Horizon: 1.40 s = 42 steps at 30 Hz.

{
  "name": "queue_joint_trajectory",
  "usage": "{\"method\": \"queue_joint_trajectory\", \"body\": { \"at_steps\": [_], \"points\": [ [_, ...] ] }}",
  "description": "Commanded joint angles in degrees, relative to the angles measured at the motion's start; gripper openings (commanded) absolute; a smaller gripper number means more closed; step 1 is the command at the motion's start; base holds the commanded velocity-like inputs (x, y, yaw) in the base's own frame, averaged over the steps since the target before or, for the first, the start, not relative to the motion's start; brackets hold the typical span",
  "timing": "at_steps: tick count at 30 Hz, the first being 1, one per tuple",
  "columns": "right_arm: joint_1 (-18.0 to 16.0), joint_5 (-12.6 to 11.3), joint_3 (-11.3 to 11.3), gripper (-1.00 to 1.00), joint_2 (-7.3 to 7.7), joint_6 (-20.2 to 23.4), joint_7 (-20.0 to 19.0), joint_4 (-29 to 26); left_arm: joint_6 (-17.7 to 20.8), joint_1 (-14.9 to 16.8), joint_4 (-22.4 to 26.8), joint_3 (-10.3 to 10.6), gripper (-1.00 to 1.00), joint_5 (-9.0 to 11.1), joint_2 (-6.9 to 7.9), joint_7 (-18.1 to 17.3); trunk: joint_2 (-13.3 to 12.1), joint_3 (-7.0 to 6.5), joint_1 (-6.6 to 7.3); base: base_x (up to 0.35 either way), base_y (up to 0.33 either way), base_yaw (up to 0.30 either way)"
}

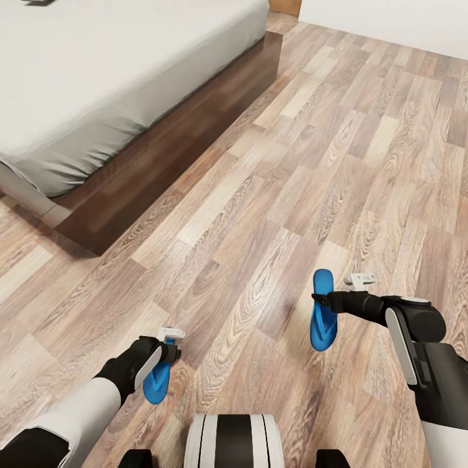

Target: In the bedroom, move the book from the bed onto either nightstand, and place the two sandals side by side next to the bed.

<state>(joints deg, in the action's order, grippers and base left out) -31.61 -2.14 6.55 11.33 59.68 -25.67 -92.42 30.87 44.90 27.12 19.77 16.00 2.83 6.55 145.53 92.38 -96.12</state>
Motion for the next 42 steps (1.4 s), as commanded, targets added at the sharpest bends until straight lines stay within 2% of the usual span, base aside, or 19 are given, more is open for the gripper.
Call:
{"method": "queue_joint_trajectory", "body": {
  "at_steps": [1,6,20,21,42],
  "points": [
    [-0.01,-0.23,0.04,-1.0,0.0,0.32,0.01,-0.04,0.25,0.02,0.13,0.44,1.0,0.61,0.07,0.47,0.01,0.03,0.01,0.0,0.0,0.0],
    [0.0,-0.23,0.04,-1.0,0.0,0.32,0.01,-0.04,0.25,0.02,0.13,0.44,1.0,0.71,0.33,0.73,0.04,0.48,-0.04,0.0,0.0,0.0],
    [0.0,-0.23,0.04,-1.0,0.01,0.32,0.01,-0.04,-0.1,-0.39,-0.09,0.41,1.0,1.05,0.79,1.69,0.04,0.48,-0.04,0.0,0.0,0.0],
    [0.0,-0.23,0.04,-1.0,0.03,0.32,0.01,-0.04,-0.24,-0.42,-0.17,0.4,-1.0,1.05,0.8,1.69,0.04,0.48,-0.04,0.0,0.0,0.0],
    [0.05,-0.23,0.04,-1.0,0.06,0.32,0.01,-0.04,-1.08,-0.51,-0.5,0.41,-1.0,1.25,1.25,1.63,0.04,0.48,-0.04,0.0,0.0,0.0]
  ]
}}
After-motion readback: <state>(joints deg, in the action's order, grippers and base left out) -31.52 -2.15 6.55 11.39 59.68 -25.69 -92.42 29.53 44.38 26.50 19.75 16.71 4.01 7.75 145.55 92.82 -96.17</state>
